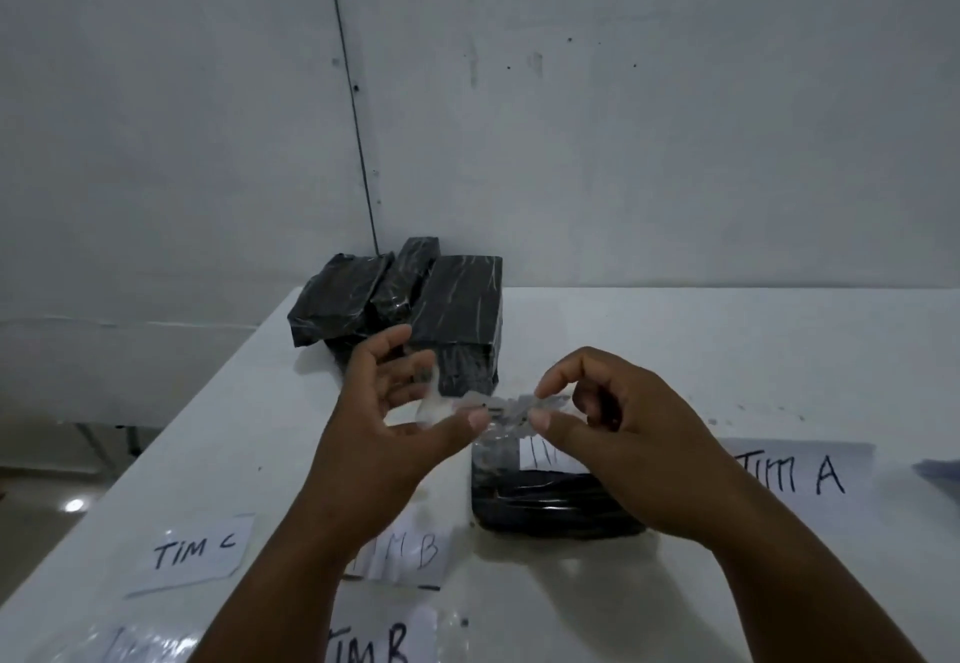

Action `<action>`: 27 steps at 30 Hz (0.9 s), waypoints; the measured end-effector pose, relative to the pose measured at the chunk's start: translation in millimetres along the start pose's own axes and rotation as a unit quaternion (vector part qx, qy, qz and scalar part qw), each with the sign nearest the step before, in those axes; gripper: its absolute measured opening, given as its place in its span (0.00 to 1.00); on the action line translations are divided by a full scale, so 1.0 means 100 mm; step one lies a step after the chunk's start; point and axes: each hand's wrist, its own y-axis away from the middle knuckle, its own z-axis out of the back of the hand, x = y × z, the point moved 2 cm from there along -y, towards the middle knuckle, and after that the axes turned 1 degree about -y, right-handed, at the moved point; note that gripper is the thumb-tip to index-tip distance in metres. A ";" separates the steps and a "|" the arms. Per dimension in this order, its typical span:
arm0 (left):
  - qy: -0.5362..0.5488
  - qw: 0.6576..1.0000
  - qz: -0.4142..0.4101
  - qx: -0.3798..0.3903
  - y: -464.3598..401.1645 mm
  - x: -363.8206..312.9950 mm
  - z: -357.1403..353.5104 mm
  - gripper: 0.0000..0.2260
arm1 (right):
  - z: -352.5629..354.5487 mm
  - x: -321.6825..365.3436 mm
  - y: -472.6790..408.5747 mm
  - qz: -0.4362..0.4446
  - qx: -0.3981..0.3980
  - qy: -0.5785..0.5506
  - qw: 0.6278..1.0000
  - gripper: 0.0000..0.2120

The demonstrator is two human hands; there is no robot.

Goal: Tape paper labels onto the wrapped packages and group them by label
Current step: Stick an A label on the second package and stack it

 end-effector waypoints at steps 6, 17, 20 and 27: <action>0.081 0.994 -0.041 -0.058 -0.12 -0.11 -0.02 0.22 | -0.07 0.20 -0.15 -0.012 -0.023 0.065 0.998 0.11; 0.265 0.962 -0.025 -0.062 -0.24 -0.07 0.15 0.24 | -0.33 0.11 -0.39 -0.127 0.011 -0.219 0.967 0.39; 0.258 0.964 -0.025 -0.067 -0.28 -0.03 0.18 0.25 | -0.36 0.11 -0.41 -0.131 0.032 -0.361 0.923 0.25; 0.219 0.972 -0.024 -0.081 -0.34 0.07 0.19 0.27 | -0.31 0.08 -0.47 -0.129 -0.029 -0.433 0.892 0.22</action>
